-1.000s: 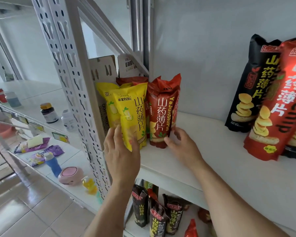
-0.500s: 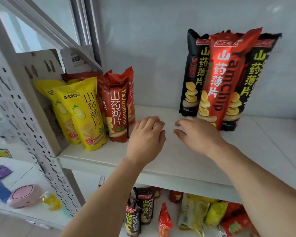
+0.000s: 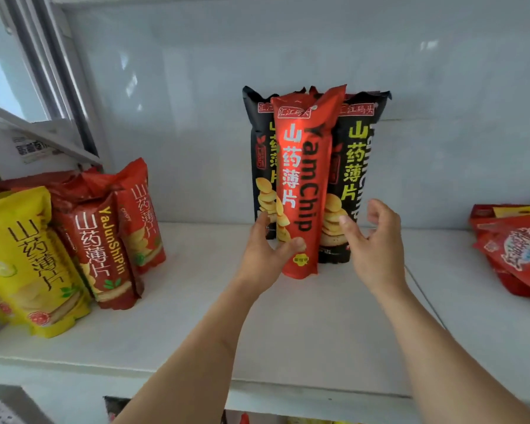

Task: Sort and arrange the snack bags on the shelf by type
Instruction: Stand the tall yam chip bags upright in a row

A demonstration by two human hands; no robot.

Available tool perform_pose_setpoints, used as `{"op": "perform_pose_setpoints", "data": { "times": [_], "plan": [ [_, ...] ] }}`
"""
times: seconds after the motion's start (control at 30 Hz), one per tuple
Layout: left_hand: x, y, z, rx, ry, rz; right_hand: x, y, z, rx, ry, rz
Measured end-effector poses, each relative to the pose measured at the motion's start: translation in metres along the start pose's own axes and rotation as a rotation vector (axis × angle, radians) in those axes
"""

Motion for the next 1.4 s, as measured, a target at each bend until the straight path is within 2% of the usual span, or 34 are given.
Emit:
{"op": "perform_pose_setpoints", "data": {
  "times": [0.27,0.43,1.23,1.4],
  "plan": [
    [0.026,0.011,-0.023,-0.176,0.099,0.04,0.033,-0.033,-0.027,0.235,0.143,-0.192],
    [0.033,0.015,-0.023,-0.139,0.156,0.09,0.037,-0.044,-0.037,0.269,0.177,-0.168],
    [0.001,0.034,-0.004,-0.053,0.047,0.127,0.03,-0.056,-0.041,0.344,0.151,-0.197],
    [0.003,0.034,0.0,-0.034,-0.003,0.117,0.027,-0.055,-0.038,0.269,0.155,-0.206]
  ]
}}
Point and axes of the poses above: each hand's wrist, its own x-axis towards the middle knuckle, its own z-axis out of the back of the hand, y = z × x, the point moved 5 cm from there along x, towards the middle knuckle, and after that the axes turned 5 degrees about x, right-handed, at the moved point
